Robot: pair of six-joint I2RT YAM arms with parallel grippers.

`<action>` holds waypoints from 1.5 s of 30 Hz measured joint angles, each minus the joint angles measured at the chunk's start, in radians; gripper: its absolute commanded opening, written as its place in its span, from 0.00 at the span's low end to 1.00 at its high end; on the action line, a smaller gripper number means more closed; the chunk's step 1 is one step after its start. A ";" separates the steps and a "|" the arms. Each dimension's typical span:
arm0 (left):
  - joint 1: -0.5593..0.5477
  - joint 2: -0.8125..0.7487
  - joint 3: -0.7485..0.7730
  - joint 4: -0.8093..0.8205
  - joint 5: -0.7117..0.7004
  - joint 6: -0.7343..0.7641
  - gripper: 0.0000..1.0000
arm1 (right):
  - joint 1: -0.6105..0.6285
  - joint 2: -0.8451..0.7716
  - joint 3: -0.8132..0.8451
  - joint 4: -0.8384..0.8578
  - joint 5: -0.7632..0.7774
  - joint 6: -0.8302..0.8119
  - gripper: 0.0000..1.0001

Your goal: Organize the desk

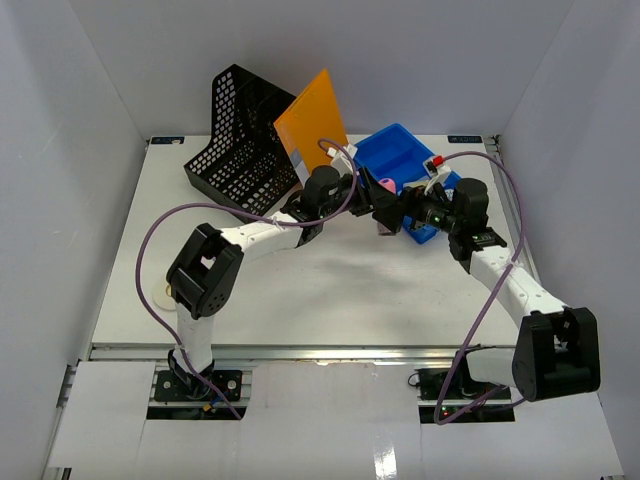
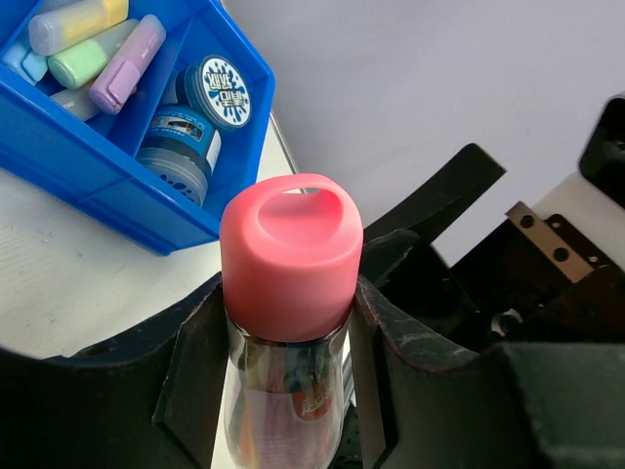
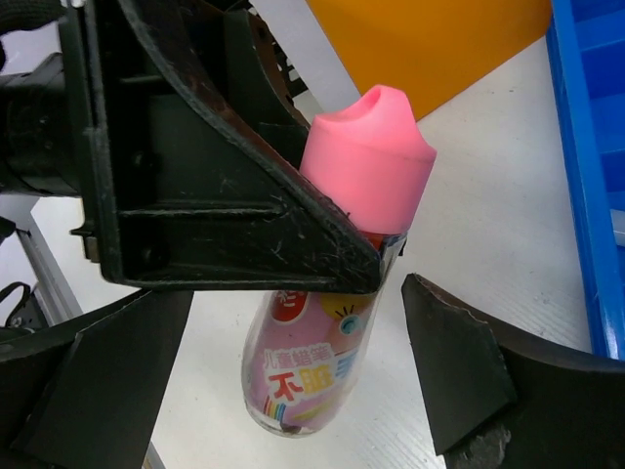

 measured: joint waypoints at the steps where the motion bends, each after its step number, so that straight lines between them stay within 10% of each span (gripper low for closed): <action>1: 0.001 0.000 -0.001 0.005 0.000 -0.003 0.00 | 0.005 0.009 0.005 -0.005 0.008 0.000 0.84; 8: 0.002 -0.001 -0.019 0.049 0.006 -0.019 0.02 | 0.031 0.079 0.022 -0.025 0.019 -0.004 0.51; 14: 0.006 -0.004 -0.052 0.078 0.018 -0.022 0.68 | 0.035 0.099 0.024 -0.042 0.003 -0.012 0.08; 21: 0.031 -0.062 -0.100 0.063 0.035 -0.006 0.97 | 0.031 0.099 0.026 -0.043 -0.005 -0.107 0.08; 30: 0.148 -0.399 -0.209 -0.120 -0.154 0.199 0.98 | -0.060 0.170 0.158 -0.072 0.073 -0.148 0.08; 45: 0.174 -1.116 -0.731 -0.529 -0.555 0.329 0.98 | -0.110 0.884 0.898 -0.161 0.428 0.297 0.16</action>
